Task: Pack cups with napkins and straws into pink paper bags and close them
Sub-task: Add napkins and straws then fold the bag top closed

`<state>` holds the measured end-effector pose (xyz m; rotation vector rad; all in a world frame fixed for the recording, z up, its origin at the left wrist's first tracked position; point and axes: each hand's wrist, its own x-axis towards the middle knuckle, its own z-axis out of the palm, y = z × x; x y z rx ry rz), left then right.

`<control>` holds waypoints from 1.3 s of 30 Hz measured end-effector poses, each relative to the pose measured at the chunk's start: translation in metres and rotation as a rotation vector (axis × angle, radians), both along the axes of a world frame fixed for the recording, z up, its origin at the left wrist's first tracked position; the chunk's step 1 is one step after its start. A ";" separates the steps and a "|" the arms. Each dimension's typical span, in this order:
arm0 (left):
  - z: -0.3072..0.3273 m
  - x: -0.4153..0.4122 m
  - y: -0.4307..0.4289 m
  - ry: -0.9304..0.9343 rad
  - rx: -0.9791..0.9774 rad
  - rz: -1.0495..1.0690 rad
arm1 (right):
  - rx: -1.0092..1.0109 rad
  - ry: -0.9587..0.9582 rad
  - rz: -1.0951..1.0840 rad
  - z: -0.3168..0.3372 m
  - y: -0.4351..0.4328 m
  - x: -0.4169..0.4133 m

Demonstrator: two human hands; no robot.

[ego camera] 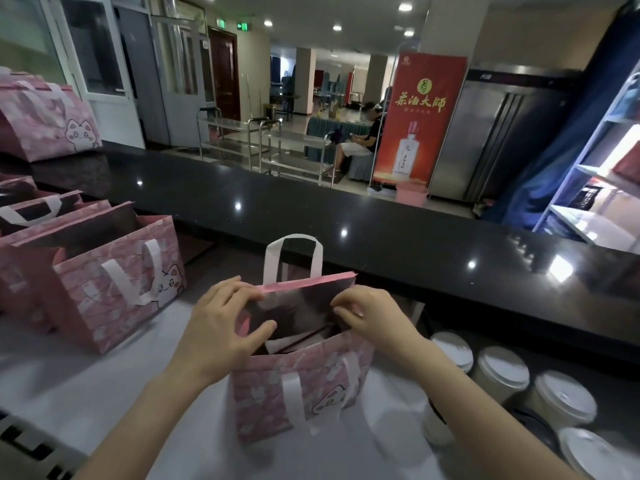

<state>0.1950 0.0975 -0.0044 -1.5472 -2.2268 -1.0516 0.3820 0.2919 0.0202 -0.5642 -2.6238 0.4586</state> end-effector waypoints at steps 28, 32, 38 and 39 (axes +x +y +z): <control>0.000 -0.017 0.010 -0.167 -0.409 0.147 | 0.174 -0.466 0.148 0.007 0.071 -0.034; 0.000 -0.043 0.020 -0.101 -0.354 0.034 | 0.164 -0.472 0.082 0.009 0.070 -0.044; -0.009 -0.063 0.029 -0.066 -0.202 -0.182 | 0.077 -0.403 -0.040 -0.001 0.057 -0.038; -0.010 -0.063 0.031 -0.052 -0.177 -0.201 | 0.042 -0.385 -0.044 -0.004 0.054 -0.036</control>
